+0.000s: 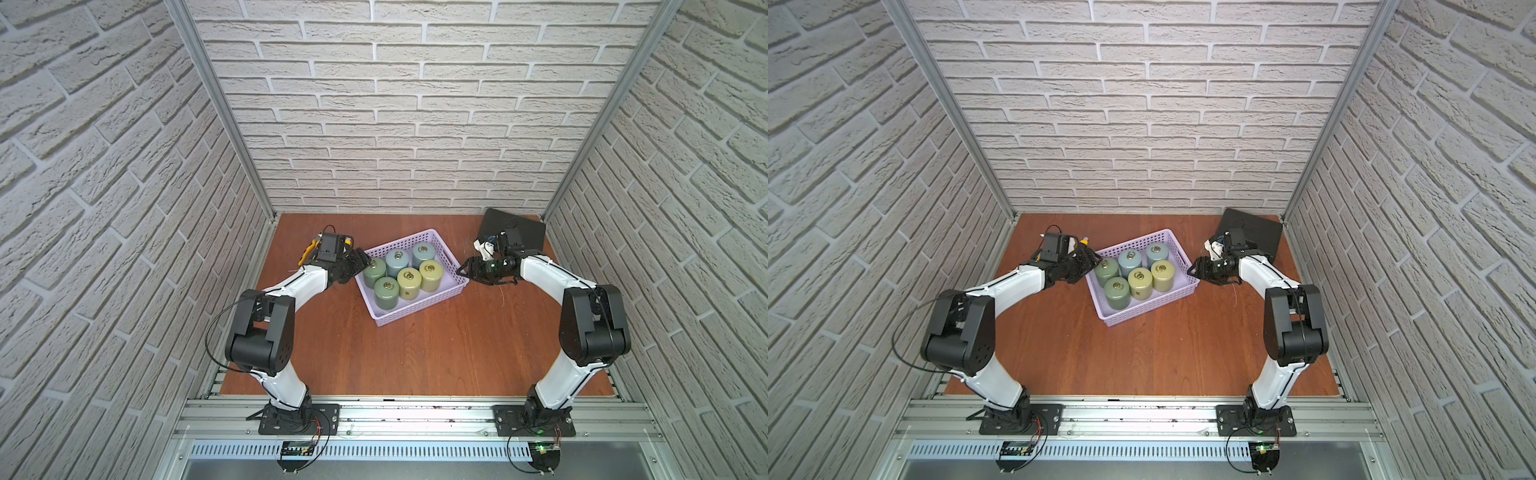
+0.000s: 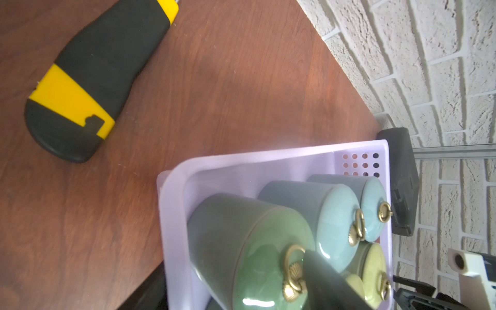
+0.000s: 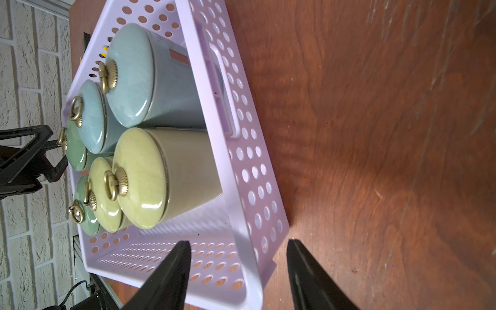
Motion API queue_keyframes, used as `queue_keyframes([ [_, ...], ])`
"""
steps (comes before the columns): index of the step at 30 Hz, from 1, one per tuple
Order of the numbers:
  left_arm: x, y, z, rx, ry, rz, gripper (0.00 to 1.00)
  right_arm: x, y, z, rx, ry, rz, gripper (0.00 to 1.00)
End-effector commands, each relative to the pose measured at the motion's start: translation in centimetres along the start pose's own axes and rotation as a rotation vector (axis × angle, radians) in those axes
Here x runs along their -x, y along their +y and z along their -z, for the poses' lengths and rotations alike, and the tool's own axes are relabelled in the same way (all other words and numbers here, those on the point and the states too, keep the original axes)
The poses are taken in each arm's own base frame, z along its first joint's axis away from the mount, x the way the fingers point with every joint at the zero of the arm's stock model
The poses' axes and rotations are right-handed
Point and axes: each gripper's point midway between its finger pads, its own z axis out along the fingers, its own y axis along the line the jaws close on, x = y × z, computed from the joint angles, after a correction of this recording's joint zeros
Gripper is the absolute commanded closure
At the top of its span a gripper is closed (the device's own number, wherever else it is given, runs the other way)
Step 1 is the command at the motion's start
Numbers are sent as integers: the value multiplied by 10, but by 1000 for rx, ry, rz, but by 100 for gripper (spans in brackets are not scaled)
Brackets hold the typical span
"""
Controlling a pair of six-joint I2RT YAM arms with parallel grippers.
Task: Take the tea canister out of the basket
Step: Adjust the basket at the center of the board.
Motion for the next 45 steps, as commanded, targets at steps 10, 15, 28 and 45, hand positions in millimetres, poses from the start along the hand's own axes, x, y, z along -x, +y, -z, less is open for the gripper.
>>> queue_keyframes([
  [10,39,-59,-10,-165,-39,-72,27,0,-4,-4,-39,-7,-23,55],
  [15,48,-67,-19,-182,-32,-74,29,-4,-10,-6,-57,-7,-43,65],
  [28,66,-86,-30,-216,-20,-86,30,-5,-12,-6,-83,-16,-85,74],
  [45,55,-81,-30,-220,4,-77,32,-39,-17,1,-133,-18,-137,79],
])
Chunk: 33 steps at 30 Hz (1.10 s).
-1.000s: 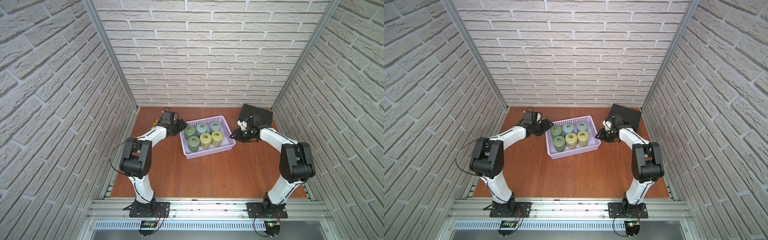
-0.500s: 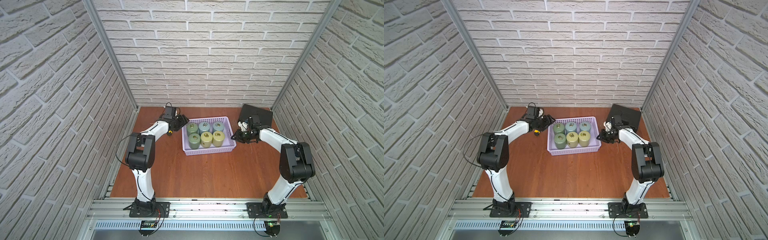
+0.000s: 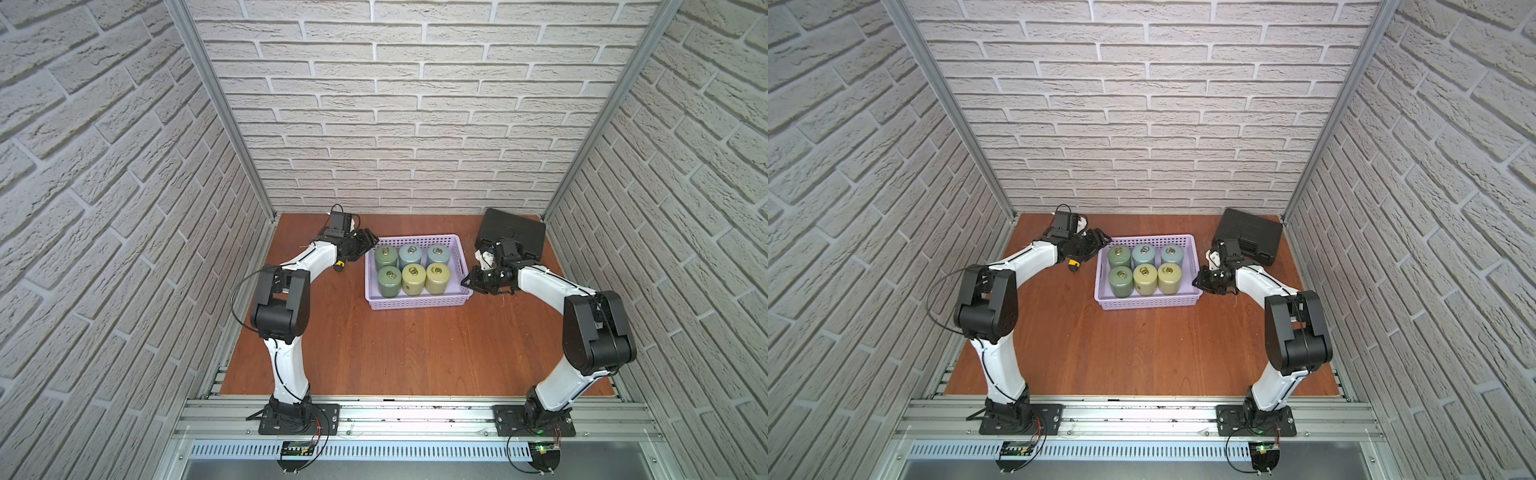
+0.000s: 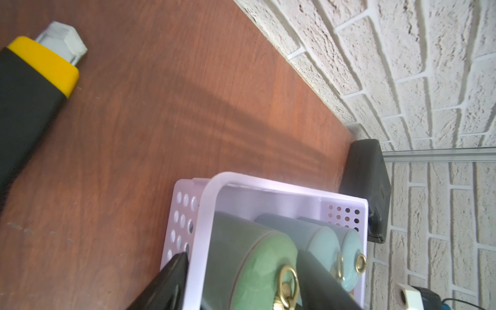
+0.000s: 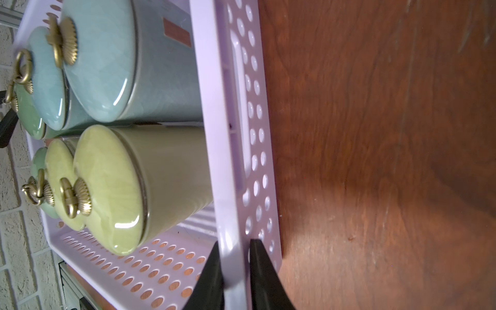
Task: Take the tea canister out of the basket
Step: Adjust the basket at the center of the board, then pick up the tea canister from the basket.
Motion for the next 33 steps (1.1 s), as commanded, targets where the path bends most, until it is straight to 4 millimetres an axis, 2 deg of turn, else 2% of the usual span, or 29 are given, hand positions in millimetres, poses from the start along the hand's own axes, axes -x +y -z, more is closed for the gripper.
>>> queue_keyframes([
  [1,8,-37,12,-123,-38,-63,32,-11,-4,7,-29,1,-29,79],
  [7,2,-37,17,-125,-41,-58,32,-16,-6,10,-43,-4,-28,78],
  [9,1,-36,20,-121,-44,-52,30,-15,-7,13,-55,-11,-23,70],
  [11,0,-34,26,-106,-55,-46,25,-12,-6,17,-64,-24,-12,56],
  [13,0,-32,32,-87,-70,-44,19,-10,-6,22,-74,-36,2,48],
  [18,-6,-22,59,-21,-94,-49,2,-8,-3,35,-93,-49,50,36],
  [27,-35,13,114,159,-105,-139,2,-9,12,63,-68,-98,168,15],
  [33,-56,28,142,227,-89,-235,2,-7,25,74,-41,-131,273,5],
])
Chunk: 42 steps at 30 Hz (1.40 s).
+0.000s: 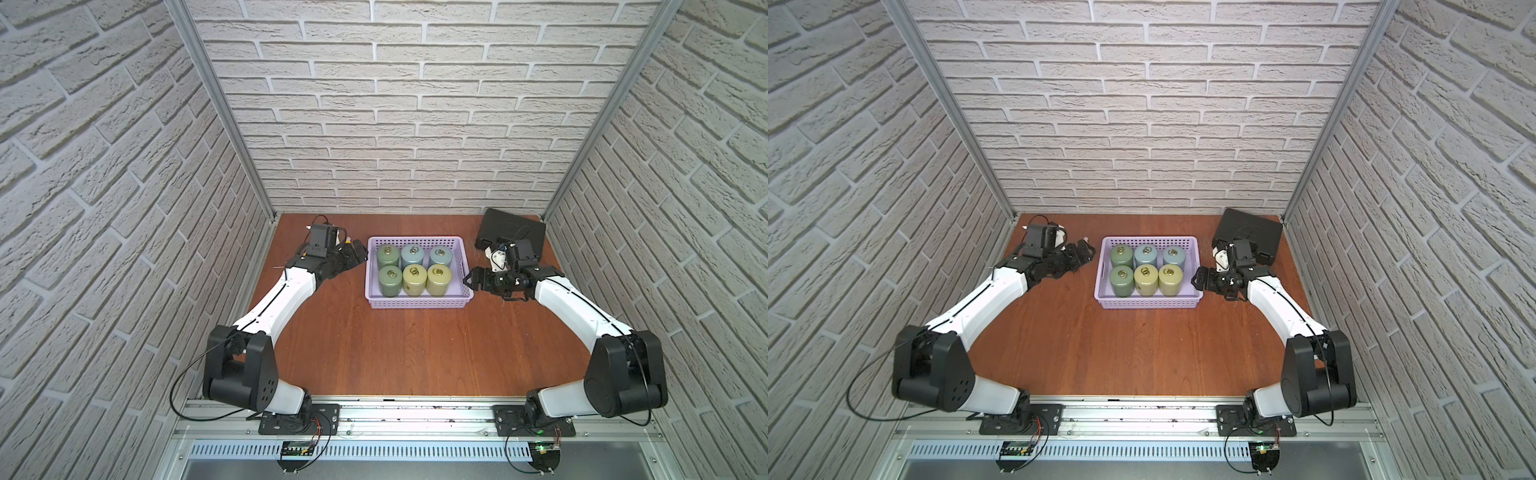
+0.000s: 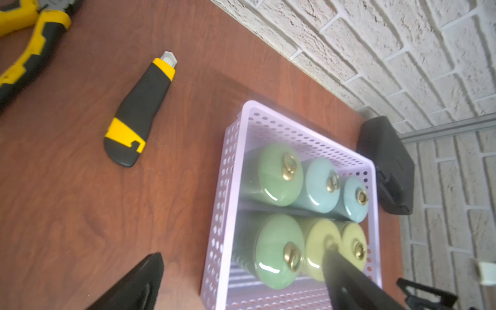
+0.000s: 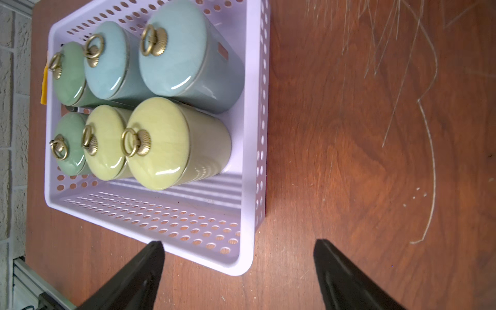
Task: Take the tea canister out of the basket
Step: Pick up the tea canister from the basket.
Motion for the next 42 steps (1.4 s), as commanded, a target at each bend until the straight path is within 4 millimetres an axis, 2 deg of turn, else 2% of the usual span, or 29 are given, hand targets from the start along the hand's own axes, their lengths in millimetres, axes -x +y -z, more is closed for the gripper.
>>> queue_keyframes([
  [1,-16,17,13,73,23,-93,2,6,13,10,26,-31,101,5],
  [11,-38,28,30,101,60,-168,2,12,38,2,37,7,298,5],
  [19,-49,37,39,141,78,-170,2,16,59,-19,11,57,434,5],
  [33,-60,52,44,188,90,-143,2,13,73,-59,-71,142,540,5],
  [42,-62,51,44,180,85,-131,2,15,77,-78,-107,150,556,5],
])
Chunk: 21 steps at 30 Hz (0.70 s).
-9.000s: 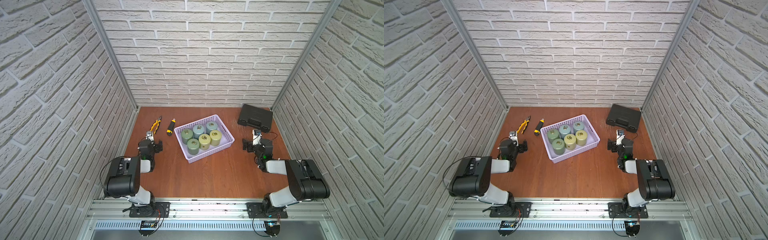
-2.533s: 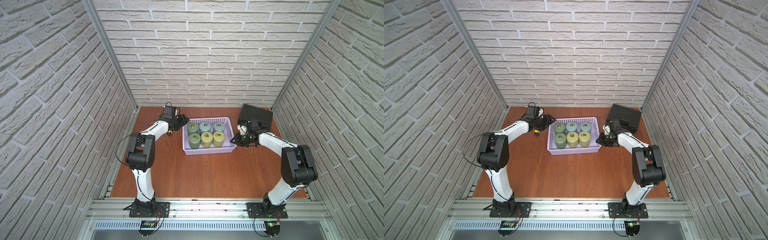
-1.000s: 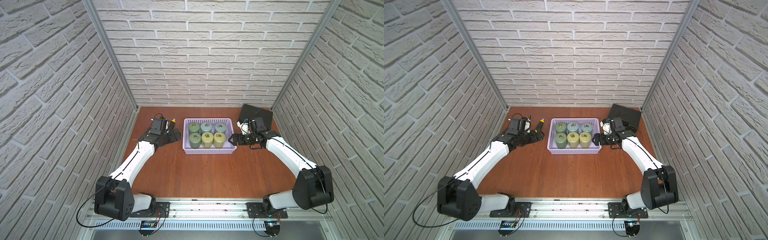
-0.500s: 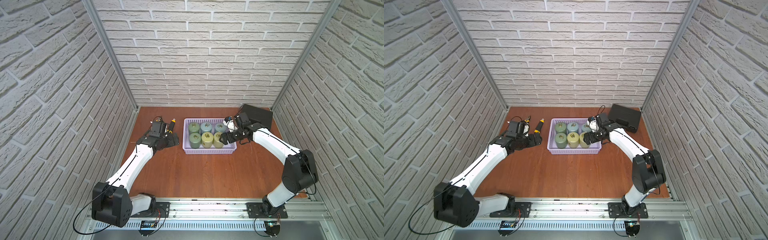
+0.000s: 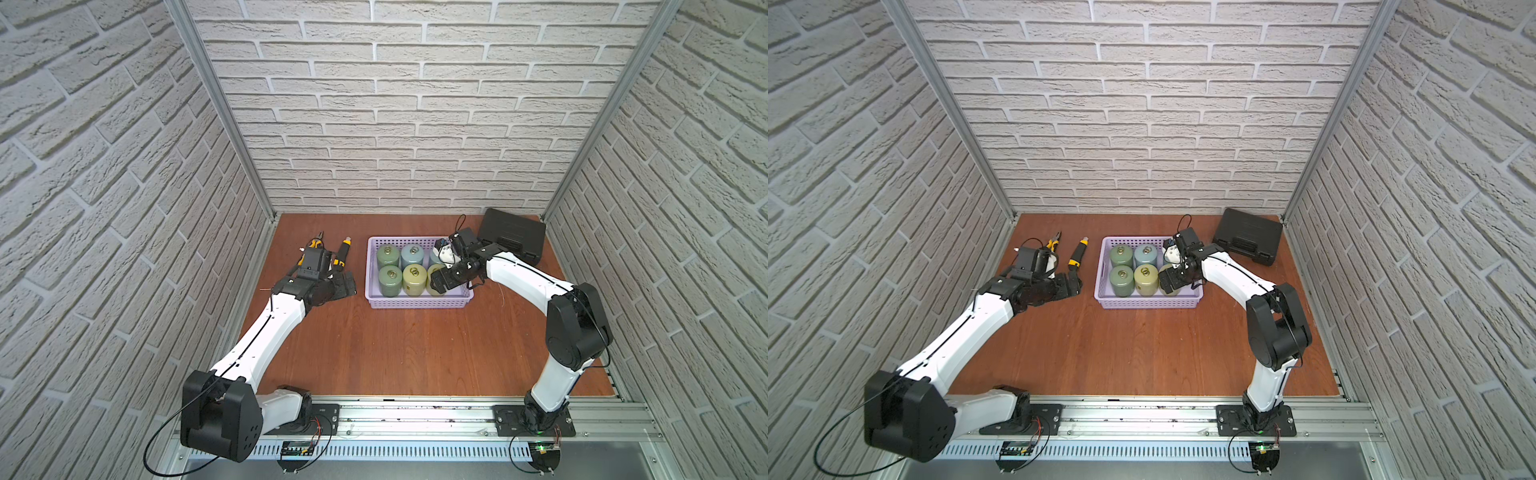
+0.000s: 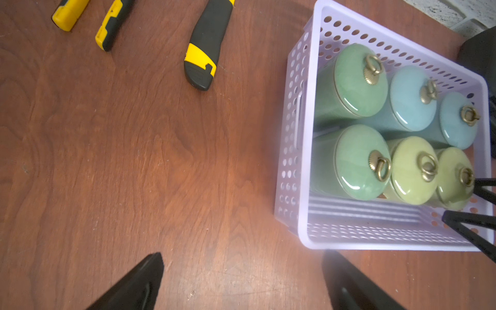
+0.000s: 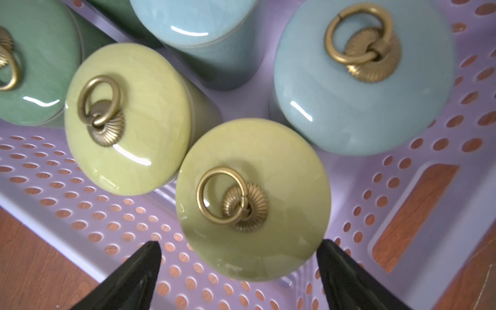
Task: Take the tea canister out of the basket
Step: Pick up the tea canister from the basket.
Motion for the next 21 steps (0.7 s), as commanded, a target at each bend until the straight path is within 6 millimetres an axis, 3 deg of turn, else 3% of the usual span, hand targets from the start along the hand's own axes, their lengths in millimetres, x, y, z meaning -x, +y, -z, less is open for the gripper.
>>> queue_keyframes([
  [1,1,-1,3,-2,-20,3,2,14,-2,0,-37,-29,15,5],
  [21,-1,1,1,2,-15,15,2,34,-8,-27,-72,-21,0,7],
])
